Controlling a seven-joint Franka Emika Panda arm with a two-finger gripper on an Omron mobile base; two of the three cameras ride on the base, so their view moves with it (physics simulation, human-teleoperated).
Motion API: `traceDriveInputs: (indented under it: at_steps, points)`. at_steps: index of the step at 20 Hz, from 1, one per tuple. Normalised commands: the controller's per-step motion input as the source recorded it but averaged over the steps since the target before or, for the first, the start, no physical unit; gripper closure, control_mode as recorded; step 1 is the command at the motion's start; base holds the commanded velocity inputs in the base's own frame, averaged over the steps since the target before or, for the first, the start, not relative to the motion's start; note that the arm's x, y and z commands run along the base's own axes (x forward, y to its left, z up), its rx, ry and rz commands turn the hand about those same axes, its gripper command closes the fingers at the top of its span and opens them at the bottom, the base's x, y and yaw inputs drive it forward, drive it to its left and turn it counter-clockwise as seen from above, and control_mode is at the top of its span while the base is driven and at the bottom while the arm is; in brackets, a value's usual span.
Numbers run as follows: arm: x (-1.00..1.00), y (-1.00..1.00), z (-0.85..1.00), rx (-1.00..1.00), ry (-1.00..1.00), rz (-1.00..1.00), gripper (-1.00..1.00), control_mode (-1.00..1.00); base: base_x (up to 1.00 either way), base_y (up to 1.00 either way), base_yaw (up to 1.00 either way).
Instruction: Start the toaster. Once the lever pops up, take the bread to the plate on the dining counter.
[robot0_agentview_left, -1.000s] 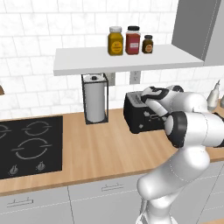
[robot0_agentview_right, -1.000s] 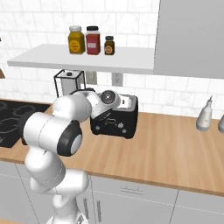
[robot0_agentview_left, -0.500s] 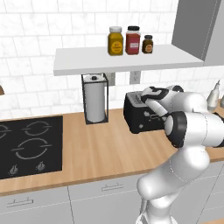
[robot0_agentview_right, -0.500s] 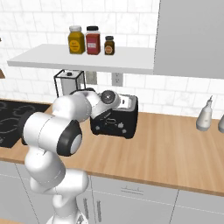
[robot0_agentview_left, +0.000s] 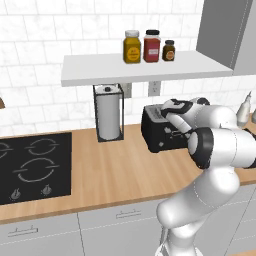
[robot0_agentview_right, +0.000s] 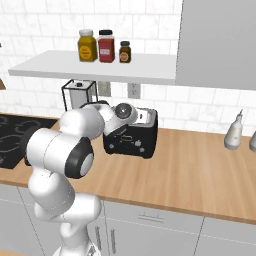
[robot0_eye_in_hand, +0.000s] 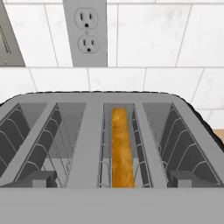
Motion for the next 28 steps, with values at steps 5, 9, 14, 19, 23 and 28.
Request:
traceDriveInputs:
  at_steps: [5,9,14,19,23,28]
  points:
    - [0.00,0.00,0.00,0.00,0.00,0.00,-1.00,-1.00,0.00,0.00,0.00]
    - [0.00,0.00,0.00,0.00,0.00,0.00,-1.00,-1.00,0.00,0.00,0.00]
    - [0.00,0.00,0.00,0.00,0.00,0.00,-1.00,-1.00,0.00,0.00,0.00]
    - [0.00,0.00,0.00,0.00,0.00,0.00,-1.00,-1.00,0.00,0.00,0.00]
    - [0.00,0.00,0.00,0.00,0.00,0.00,-1.00,-1.00,0.00,0.00,0.00]
    - [0.00,0.00,0.00,0.00,0.00,0.00,-1.00,-1.00,0.00,0.00,0.00]
